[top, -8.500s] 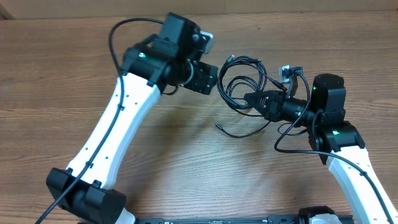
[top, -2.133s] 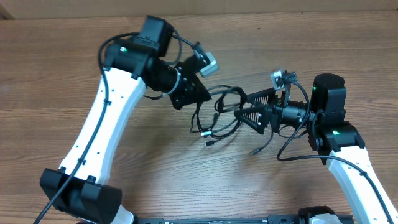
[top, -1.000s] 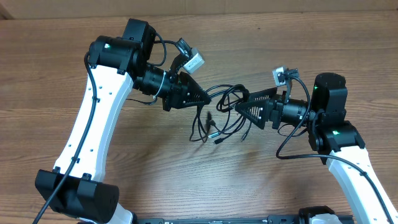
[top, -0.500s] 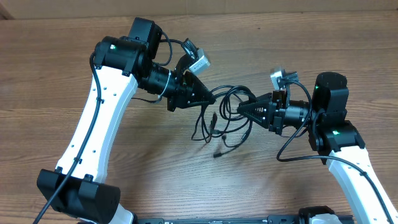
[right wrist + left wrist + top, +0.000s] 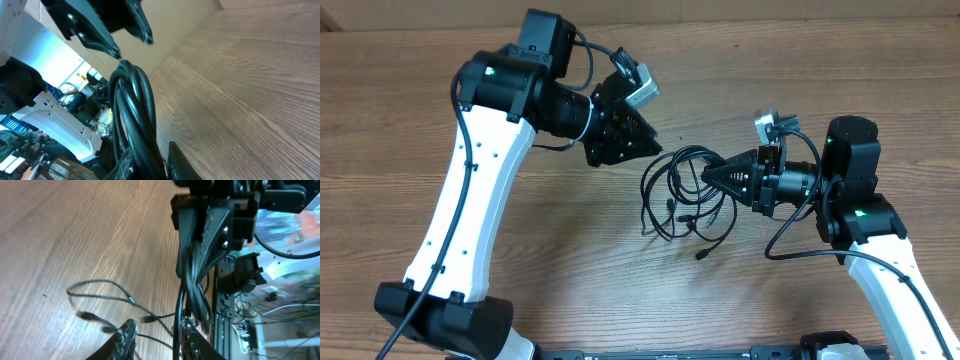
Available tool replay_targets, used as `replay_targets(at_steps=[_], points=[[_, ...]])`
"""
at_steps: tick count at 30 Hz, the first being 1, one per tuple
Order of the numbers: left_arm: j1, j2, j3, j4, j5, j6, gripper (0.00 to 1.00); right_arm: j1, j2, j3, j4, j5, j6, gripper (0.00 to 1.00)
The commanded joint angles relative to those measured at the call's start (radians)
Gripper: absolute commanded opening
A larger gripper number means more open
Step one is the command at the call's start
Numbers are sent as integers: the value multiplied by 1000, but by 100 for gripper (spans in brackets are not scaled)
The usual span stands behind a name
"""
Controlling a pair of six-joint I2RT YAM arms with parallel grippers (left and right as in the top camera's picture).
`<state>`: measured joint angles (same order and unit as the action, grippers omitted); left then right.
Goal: Untangle cables
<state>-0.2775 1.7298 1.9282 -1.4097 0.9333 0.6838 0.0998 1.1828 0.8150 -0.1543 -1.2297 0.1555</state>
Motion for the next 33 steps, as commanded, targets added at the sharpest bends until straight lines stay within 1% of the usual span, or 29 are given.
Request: replay_targets(at_steps=[1, 2, 4, 6, 7, 9, 10, 12, 13, 14, 15, 16, 20, 21, 25, 29, 33], points=[[-8, -32, 34, -12, -8, 11, 37, 6, -13, 10, 0, -3, -6, 13], [-11, -32, 34, -23, -3, 11, 38, 6, -13, 10, 0, -3, -6, 13], [-17, -32, 34, -50, 7, 9, 37, 6, -13, 10, 0, -3, -4, 13], [-29, -32, 34, -74, 22, 8, 28, 6, -13, 10, 0, -3, -4, 12], [-35, -32, 34, -86, 37, 7, 26, 6, -13, 10, 0, -3, -4, 12], [-65, -32, 34, -124, 62, -11, 33, 6, -13, 10, 0, -3, -4, 11], [-74, -32, 34, -129, 62, -27, 35, 6, -13, 10, 0, -3, -4, 11], [-100, -32, 33, -138, 59, -98, 36, 6, -13, 10, 0, -3, -4, 11], [-110, -32, 33, -140, 53, -126, 41, 6, -13, 10, 0, -3, -3, 10], [-124, -32, 33, -138, 36, -174, 49, 6, -13, 10, 0, -3, -3, 10], [-131, -32, 33, -137, 14, -214, 51, 6, -13, 10, 0, -3, 0, 10], [-137, -32, 33, -137, -17, -262, 56, 6, -13, 10, 0, -3, 0, 10], [-137, -31, 33, -137, -112, -414, 60, 6, -13, 10, 0, -3, 0, 9], [-137, -31, 32, -138, -138, -448, 70, 6, -13, 10, 0, -3, 0, 9], [-137, -31, 32, -148, -185, -527, 75, 6, -13, 10, -1, -3, 0, 9], [-145, -30, 31, -171, -224, -528, 79, 6, -13, 10, -1, -3, 0, 9], [-182, -30, 30, -164, -227, -529, 80, 6, -13, 10, -1, -3, 0, 9]])
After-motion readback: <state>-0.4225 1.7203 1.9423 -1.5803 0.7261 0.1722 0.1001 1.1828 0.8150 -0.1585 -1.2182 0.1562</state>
